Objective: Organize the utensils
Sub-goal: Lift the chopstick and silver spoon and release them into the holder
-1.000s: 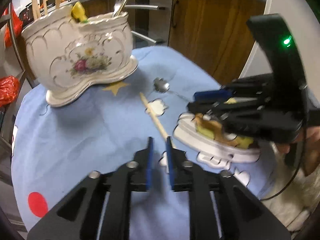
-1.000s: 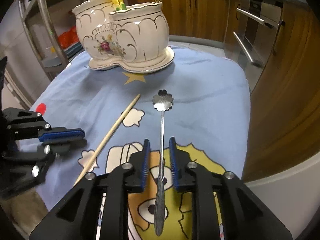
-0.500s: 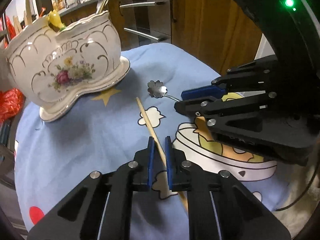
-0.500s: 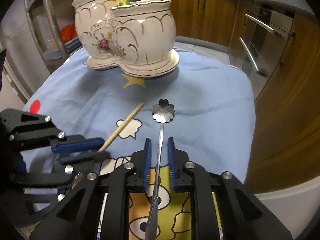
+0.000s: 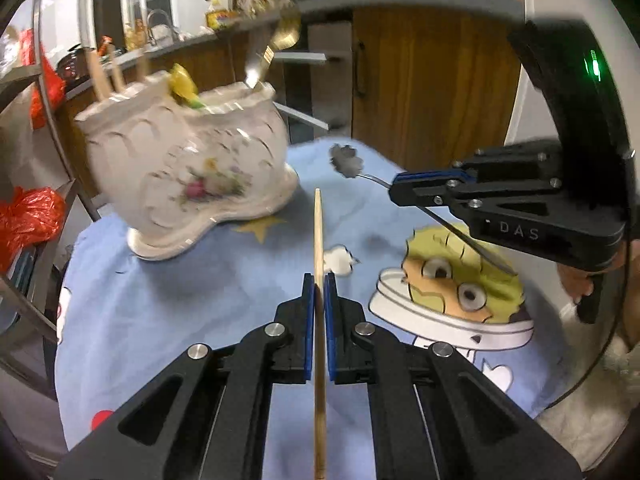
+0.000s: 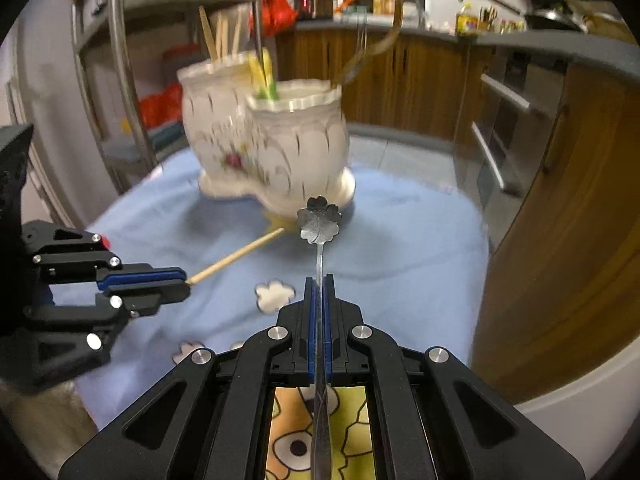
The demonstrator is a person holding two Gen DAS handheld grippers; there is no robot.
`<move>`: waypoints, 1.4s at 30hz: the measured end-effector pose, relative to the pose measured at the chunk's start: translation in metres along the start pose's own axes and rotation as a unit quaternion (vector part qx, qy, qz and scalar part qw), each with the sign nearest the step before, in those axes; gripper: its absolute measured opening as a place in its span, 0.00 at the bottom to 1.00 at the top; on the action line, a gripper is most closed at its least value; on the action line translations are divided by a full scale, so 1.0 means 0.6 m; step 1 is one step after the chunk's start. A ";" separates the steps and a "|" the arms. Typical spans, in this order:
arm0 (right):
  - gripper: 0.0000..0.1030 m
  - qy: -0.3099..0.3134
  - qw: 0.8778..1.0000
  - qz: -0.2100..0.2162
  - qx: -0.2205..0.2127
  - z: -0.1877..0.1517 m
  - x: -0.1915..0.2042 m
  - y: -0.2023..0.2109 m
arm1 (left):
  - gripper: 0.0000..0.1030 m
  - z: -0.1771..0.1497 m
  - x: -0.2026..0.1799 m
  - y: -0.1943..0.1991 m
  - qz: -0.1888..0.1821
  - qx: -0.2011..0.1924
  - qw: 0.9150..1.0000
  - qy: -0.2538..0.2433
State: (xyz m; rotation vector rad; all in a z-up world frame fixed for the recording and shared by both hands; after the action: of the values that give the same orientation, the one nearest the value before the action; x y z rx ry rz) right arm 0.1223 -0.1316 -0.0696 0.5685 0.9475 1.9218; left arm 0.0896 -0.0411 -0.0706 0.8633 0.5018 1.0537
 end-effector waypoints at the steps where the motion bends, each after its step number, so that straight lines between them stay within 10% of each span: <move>1: 0.04 -0.001 1.000 0.004 -0.017 0.007 0.001 0.012 | 0.04 0.004 0.007 0.016 -0.006 -0.016 1.000 0.007; 16: 0.04 -0.047 0.982 0.041 -0.178 0.134 0.024 0.092 | 0.04 0.107 0.156 0.194 -0.013 -0.234 0.968 0.085; 30: 0.04 -0.089 0.959 0.053 -0.264 0.306 0.000 0.058 | 0.04 0.279 0.290 0.160 -0.032 -0.306 0.940 0.145; 42: 0.04 -0.059 0.955 0.016 -0.290 0.340 0.008 -0.001 | 0.04 0.306 0.302 0.101 0.014 -0.341 0.929 0.140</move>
State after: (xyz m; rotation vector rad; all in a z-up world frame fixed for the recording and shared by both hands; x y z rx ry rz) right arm 0.2625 -0.0476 0.0527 0.3427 0.2651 2.0427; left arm 0.2678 0.0678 0.0923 0.1008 0.3193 1.2733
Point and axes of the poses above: each gripper's, at about its wrist camera, not at the fingertips, and y roughly against the way its jaws point, x to its left, z to its top, the point moved 10 cm from there along -y, roughly the way its jaws point, and after that the axes turned 13 degrees about x, right-handed, at the moved point
